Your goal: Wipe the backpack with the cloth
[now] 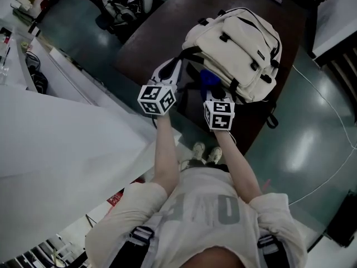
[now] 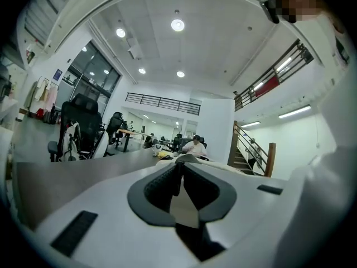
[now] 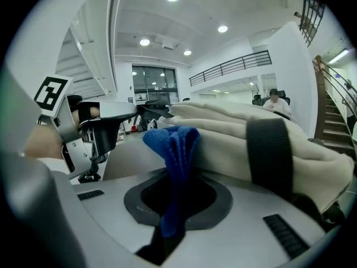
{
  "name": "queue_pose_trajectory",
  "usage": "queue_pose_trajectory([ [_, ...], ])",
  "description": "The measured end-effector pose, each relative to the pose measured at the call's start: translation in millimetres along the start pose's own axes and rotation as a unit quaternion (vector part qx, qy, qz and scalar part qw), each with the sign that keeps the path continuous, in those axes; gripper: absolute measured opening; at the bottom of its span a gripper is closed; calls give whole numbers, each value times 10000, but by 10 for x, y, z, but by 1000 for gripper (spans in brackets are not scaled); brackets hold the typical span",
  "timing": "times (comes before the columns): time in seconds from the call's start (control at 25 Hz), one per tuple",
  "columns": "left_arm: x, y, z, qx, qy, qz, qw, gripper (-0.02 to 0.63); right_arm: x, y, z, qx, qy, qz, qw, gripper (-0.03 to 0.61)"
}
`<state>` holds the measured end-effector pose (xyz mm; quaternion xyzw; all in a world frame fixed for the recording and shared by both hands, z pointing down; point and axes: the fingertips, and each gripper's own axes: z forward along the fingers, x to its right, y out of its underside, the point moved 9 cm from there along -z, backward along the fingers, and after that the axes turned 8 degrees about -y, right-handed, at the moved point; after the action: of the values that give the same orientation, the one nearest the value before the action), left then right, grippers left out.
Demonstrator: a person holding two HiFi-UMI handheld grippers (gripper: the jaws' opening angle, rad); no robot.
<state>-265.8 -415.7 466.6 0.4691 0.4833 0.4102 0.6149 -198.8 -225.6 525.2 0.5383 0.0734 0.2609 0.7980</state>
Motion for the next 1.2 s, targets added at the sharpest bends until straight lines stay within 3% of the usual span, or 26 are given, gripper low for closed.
queue_pose_trajectory([
  [0.52,655,433,-426,11,-502,-176,9986,41,602,500,-764,-147,58,20,9999,41],
  [0.84,827,649,-527,-349,-428,-283,9981,41,749,577,-955,-174,113,-79,9998,41],
  [1.2,1069,607,-369,-454,51,-111,9989,41,854,610,-1082,-210,325,106,9992,43],
])
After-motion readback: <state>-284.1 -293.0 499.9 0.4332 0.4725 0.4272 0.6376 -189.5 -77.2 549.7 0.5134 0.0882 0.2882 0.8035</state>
